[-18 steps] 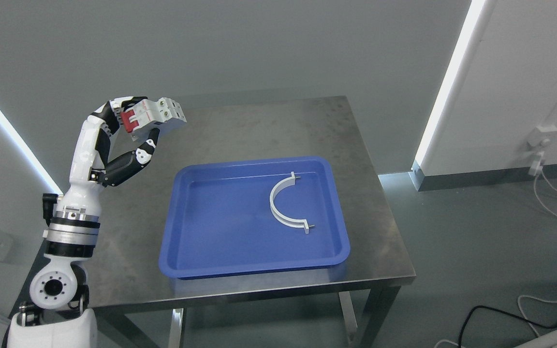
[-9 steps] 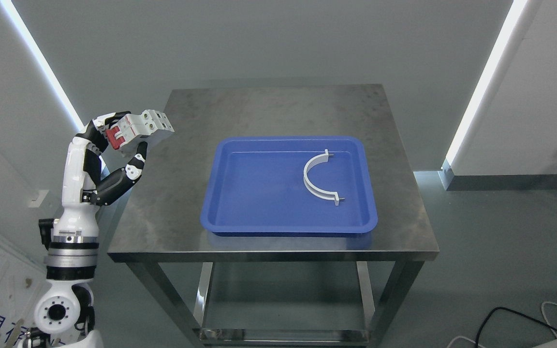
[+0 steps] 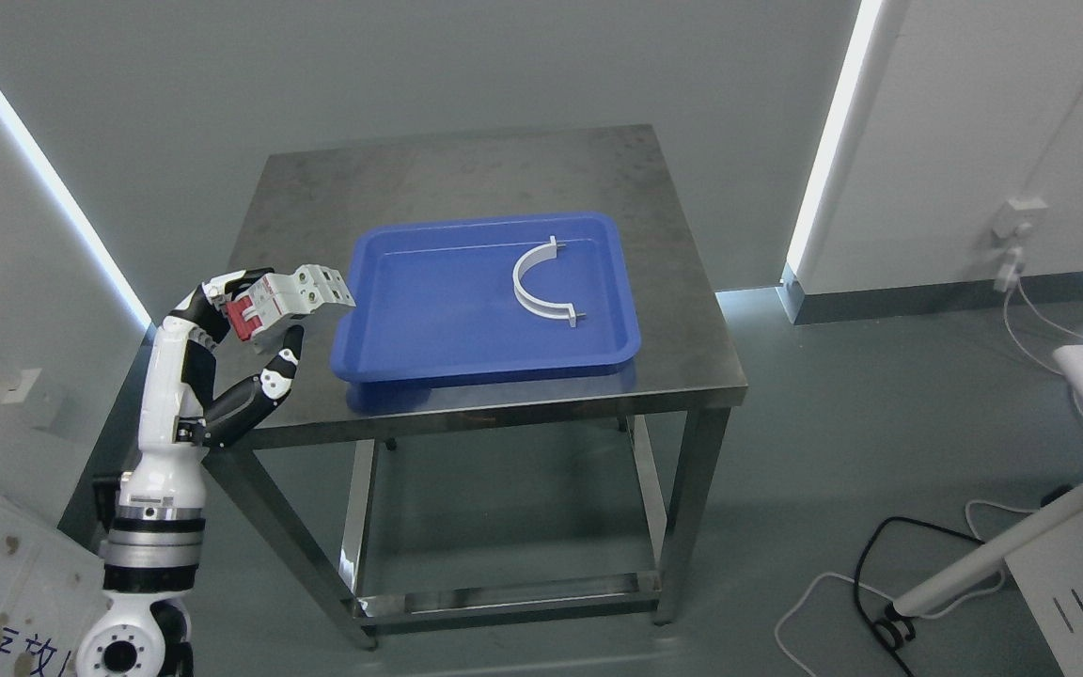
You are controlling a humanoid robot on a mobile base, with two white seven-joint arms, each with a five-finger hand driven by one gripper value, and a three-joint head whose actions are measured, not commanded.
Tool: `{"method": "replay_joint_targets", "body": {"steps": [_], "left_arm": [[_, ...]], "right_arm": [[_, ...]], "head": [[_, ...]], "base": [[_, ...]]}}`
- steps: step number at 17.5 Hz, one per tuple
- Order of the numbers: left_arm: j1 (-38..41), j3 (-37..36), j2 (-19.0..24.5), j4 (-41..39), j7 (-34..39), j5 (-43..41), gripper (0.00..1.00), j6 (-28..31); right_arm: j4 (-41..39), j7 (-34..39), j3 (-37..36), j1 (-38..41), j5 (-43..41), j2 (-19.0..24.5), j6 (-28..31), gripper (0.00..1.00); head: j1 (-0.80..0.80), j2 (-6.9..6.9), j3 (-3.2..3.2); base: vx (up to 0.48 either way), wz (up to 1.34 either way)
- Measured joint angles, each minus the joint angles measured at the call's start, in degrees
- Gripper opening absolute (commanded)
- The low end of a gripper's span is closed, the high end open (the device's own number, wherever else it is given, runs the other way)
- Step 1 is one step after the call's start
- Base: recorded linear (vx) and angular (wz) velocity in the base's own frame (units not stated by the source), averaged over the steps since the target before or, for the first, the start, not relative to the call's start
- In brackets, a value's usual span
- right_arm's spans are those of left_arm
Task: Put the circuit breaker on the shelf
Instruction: 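Hold the breaker in the left hand while turning toward the bin shelf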
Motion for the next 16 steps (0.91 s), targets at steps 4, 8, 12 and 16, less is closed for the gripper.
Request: {"method": "replay_joint_targets", "body": {"steps": [4, 8, 12, 16], "left_arm": [[1.05, 0.47, -0.26, -0.28, -0.08, 0.11, 0.13, -0.24], [1.66, 1.04, -0.45, -0.46, -0.09, 0.2, 0.13, -0.71], [1.99, 1.61, -0.58, -0.61, -0.09, 0.34, 0.13, -1.62], [2.11, 2.01, -0.68, -0.7, -0.2, 0.41, 0.13, -2.27]], "right_arm": [[0.0, 0.0, 0.0, 0.01, 0.0, 0.0, 0.0, 1.0], [0.0, 0.0, 0.0, 0.01, 0.0, 0.0, 0.0, 1.0], [0.0, 0.0, 0.0, 0.01, 0.0, 0.0, 0.0, 1.0], [0.0, 0.0, 0.0, 0.01, 0.0, 0.0, 0.0, 1.0]], "head": [[0.0, 0.0, 0.0], [0.0, 0.0, 0.0], [0.0, 0.0, 0.0], [0.0, 0.0, 0.0]], "base": [[-0.365, 0.01], [-0.387, 0.11], [-0.35, 0.13], [-0.318, 0.1]]}}
